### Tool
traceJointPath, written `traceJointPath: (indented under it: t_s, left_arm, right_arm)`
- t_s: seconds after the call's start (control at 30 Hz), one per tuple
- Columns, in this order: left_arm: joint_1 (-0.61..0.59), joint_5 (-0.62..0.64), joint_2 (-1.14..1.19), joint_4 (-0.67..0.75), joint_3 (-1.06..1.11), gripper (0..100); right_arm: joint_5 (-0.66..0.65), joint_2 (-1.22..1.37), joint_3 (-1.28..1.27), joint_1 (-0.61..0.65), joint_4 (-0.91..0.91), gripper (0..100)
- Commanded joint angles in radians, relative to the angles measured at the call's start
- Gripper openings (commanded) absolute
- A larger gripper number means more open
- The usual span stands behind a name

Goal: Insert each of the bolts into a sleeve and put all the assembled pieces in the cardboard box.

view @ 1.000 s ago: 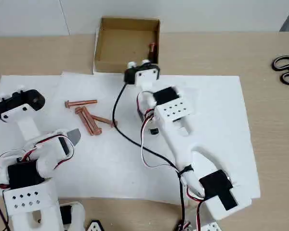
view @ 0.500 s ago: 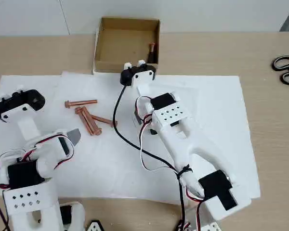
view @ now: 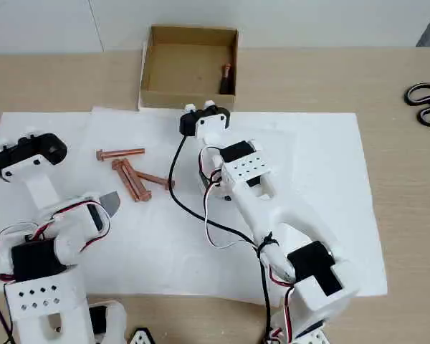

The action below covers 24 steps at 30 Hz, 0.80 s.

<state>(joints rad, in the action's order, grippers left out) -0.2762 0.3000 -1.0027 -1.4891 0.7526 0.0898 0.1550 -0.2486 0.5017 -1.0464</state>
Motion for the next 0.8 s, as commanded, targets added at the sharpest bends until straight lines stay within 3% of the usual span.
traceJointPath:
  t_s: [0.0, 0.77]
  left_arm:
    - [-0.003, -0.006, -0.012, 0.003, -0.041, 26]
    - [-0.003, -0.006, -0.012, 0.003, -0.041, 26]
  right_arm:
    - [0.011, -0.002, 0.012, 0.005, 0.01, 21.5]
    - [0.011, 0.085, 0.034, 0.001, 0.058, 21.5]
